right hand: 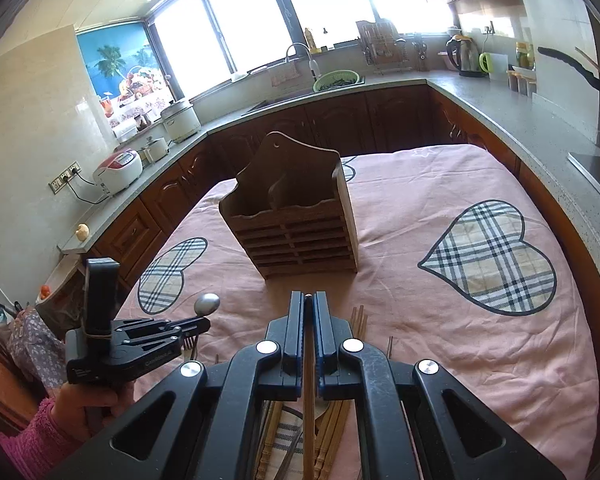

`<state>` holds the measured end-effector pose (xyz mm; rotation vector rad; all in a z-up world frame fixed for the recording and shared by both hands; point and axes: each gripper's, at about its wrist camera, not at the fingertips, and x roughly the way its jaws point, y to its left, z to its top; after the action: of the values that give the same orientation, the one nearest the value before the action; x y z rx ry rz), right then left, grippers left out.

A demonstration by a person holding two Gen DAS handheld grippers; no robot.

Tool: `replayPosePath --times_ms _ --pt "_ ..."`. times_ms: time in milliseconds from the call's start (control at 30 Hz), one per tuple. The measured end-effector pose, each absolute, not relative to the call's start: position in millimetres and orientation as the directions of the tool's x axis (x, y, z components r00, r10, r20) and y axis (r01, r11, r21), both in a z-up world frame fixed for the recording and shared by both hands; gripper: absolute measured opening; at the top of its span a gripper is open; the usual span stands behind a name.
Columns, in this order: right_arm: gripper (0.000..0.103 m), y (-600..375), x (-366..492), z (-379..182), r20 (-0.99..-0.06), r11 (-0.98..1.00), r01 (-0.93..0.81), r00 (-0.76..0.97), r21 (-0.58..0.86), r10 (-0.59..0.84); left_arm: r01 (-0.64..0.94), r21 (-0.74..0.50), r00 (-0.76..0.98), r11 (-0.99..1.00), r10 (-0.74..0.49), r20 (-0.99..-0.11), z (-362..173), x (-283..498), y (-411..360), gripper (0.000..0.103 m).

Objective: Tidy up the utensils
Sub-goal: 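Lift the spoon and chopstick and lower both into the wooden utensil holder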

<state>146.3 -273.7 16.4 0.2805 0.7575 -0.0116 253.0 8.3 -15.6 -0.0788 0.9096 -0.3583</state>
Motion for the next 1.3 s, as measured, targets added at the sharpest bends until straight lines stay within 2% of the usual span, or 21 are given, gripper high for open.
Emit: replayPosePath --times_ms 300,533,900,1300 --pt "0.004 -264.2 139.3 47.2 -0.631 0.973 0.085 0.773 0.214 0.071 0.298 -0.259 0.682 0.919 -0.394 -0.616 48.5 190.8 31.5 0.001" --pt "0.004 -264.3 136.4 65.2 -0.59 0.976 0.091 0.806 0.2 0.046 0.335 -0.251 0.707 0.908 -0.418 -0.571 66.2 168.0 34.4 0.001" --pt "0.004 -268.9 152.0 94.9 -0.506 0.976 0.096 0.862 0.195 0.017 0.376 -0.203 0.745 0.904 -0.425 -0.513 94.4 179.2 24.8 0.001" --pt "0.004 -296.2 204.5 142.4 -0.357 0.964 0.129 0.933 0.234 -0.038 0.345 -0.13 0.822 0.93 -0.366 -0.437 119.4 236.0 10.6 0.001"
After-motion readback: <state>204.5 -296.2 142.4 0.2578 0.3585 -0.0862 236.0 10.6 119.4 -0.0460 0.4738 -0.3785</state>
